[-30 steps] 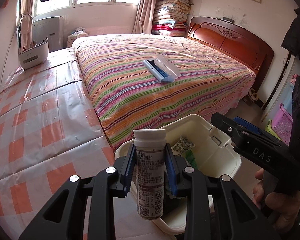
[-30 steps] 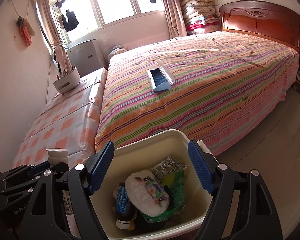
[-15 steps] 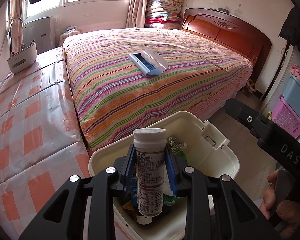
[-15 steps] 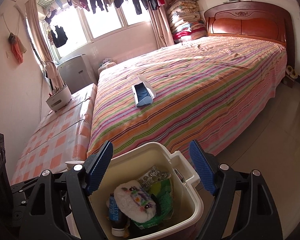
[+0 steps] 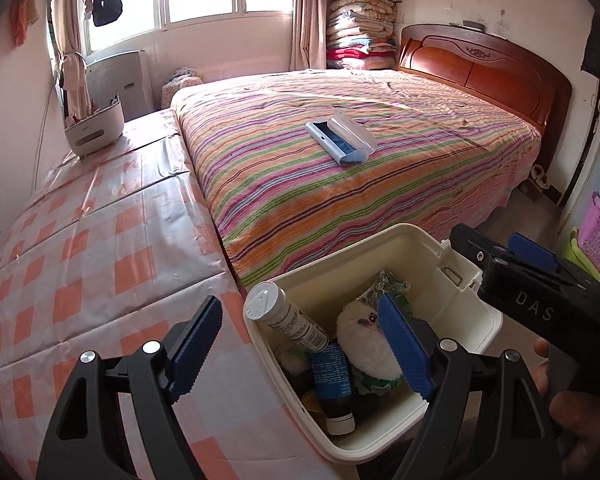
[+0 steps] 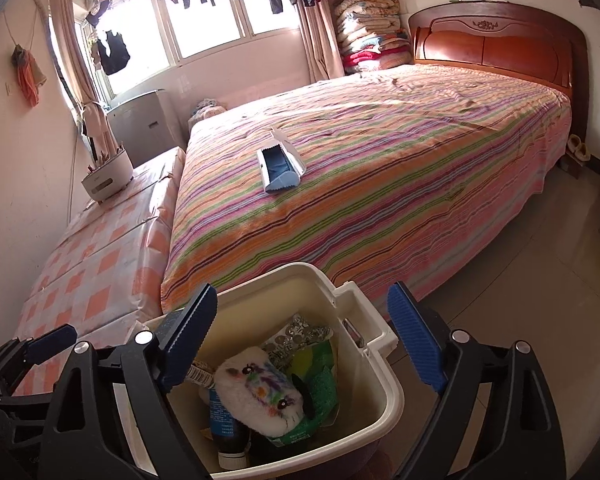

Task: Collect trash

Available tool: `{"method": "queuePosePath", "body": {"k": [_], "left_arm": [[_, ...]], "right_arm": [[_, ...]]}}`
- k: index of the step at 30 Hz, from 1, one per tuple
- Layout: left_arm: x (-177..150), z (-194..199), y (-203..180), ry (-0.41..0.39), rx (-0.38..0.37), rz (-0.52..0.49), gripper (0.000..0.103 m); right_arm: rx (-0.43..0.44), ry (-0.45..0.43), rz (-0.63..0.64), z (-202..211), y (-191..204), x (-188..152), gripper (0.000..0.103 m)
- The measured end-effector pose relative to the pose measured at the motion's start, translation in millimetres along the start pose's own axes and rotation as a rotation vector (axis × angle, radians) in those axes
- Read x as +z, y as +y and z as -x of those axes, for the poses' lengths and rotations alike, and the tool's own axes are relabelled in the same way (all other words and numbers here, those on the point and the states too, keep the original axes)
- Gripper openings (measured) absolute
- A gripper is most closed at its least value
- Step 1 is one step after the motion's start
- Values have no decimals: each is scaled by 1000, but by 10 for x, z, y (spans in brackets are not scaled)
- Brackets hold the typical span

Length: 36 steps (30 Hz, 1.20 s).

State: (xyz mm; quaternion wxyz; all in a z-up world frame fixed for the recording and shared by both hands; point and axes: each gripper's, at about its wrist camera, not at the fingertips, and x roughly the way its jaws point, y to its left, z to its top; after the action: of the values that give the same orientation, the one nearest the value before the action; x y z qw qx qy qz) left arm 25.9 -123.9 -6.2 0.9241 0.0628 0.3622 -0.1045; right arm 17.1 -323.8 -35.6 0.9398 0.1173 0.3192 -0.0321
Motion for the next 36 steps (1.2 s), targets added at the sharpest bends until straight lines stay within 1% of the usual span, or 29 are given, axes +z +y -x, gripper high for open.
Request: {"method": "queuePosePath", "body": {"k": [3,5,6,7,9,13,17,20,25,27,31,36], "left_arm": [[-100,218,84,0,71,24,78],[-177,345,136,16,107,43,78],[-217,408,159,14,128,57,78],[-259,475,183,12,155,70,78],[-348,601,225,11,202,96,78],[-531,779,324,31,251,155,78],[-675,878,440,48,266,208,78],[-765,902,508,70,264,219,78],[-807,898,671,85,270,239,78],[-809,869,735,93,269,248,78],[-796,804,841,108,269,265,78],[-747,746,940,114,285,268,78]], "right_arm": [[-13,23,56,48,168,-112,88],[-44,39,104,102,296,-204,89],[-43,44,118,141,350,-252,90],[-32,50,128,189,399,-296,96],[-33,55,141,301,481,-371,97],[-26,54,181,547,609,-494,97],[-21,83,211,714,756,-622,96],[-27,98,231,793,904,-682,96],[-52,92,244,878,1069,-689,96],[-84,85,268,881,1132,-677,96],[-98,78,279,833,1190,-614,96],[-97,94,281,706,1251,-549,96]]}}
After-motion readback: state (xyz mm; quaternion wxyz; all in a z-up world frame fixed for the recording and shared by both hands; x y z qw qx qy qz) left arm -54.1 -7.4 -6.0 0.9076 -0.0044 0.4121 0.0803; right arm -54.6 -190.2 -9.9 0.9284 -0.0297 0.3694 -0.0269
